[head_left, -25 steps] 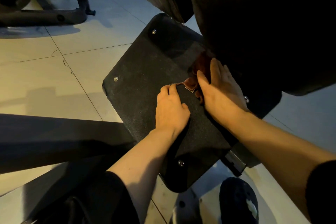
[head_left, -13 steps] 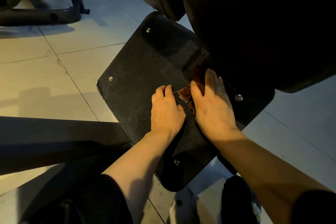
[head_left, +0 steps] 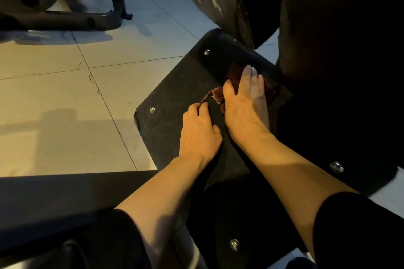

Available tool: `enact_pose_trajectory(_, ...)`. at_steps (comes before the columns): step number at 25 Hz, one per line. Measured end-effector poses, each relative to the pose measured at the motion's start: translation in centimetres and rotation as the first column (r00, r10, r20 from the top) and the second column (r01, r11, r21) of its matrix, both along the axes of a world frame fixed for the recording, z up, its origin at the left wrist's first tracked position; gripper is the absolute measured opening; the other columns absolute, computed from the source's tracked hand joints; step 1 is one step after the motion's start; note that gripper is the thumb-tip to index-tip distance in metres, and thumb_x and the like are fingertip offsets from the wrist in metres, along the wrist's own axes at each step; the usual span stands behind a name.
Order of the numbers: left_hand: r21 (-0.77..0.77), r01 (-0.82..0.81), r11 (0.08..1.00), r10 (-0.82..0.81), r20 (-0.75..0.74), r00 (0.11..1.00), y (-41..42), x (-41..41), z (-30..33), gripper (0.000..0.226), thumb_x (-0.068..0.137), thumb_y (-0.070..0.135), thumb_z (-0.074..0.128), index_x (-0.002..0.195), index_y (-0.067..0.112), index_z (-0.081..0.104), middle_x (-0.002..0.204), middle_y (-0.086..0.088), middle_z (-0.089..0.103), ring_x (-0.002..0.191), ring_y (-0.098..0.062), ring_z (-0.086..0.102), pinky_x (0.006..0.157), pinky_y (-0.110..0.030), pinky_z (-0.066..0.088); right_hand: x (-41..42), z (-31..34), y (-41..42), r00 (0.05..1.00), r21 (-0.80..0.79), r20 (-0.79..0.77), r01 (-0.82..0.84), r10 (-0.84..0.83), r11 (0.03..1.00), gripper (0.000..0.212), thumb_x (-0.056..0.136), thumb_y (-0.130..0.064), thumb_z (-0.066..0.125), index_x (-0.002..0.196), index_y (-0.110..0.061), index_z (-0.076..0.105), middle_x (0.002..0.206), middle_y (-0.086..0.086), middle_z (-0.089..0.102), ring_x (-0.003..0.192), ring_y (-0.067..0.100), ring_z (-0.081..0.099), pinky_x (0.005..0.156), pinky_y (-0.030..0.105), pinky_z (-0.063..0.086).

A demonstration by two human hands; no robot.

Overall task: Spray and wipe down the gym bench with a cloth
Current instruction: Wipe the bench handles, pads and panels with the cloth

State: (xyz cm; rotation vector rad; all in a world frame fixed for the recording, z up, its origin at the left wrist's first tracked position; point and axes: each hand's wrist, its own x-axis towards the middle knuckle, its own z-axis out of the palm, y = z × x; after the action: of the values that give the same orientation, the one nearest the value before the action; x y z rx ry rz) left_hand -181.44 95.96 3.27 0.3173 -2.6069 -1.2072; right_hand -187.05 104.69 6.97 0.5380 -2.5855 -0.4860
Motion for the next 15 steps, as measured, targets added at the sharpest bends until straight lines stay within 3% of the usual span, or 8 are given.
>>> enact_pose_trajectory(5,-0.007,-0.054,0.998,0.054,-0.038,0.998,-1.4,-2.6,0.1,0.055,0.093,0.014,0.052,0.145,0.008,0.034,0.149,-0.010,0.030,0.138,-0.024,0.028,0.107,-0.030,0.031,-3.6,0.6,-3.4,0.996,0.018,0.062,-0.072,0.071,0.997,0.059,0.098,-0.021,0.044,0.150,-0.013,0.017,0.154,0.034,-0.005,0.145,0.046,0.000,0.120,0.050,0.007)
enact_pose_trajectory(8,-0.009,-0.091,0.996,0.090,-0.060,0.994,-1.1,-3.0,-0.1,0.048,0.095,0.013,0.048,0.142,0.008,0.039,0.147,-0.013,0.034,0.135,-0.027,0.031,0.107,-0.032,0.031,-4.9,1.0,-4.8,0.988,0.007,0.099,-0.120,0.119,0.993,0.051,0.099,-0.018,0.044,0.146,-0.012,0.026,0.155,0.031,-0.003,0.145,0.044,0.001,0.120,0.048,0.006)
enact_pose_trajectory(15,0.030,-0.031,0.999,0.032,-0.039,0.999,2.1,-1.3,1.8,0.052,0.092,0.009,0.048,0.143,0.005,0.038,0.147,-0.016,0.033,0.134,-0.032,0.031,0.109,-0.040,0.034,-2.1,2.3,0.0,0.990,-0.085,0.103,-0.092,0.101,0.992,0.052,0.100,-0.021,0.035,0.150,-0.015,0.022,0.156,0.030,0.002,0.146,0.041,0.009,0.120,0.047,0.012)
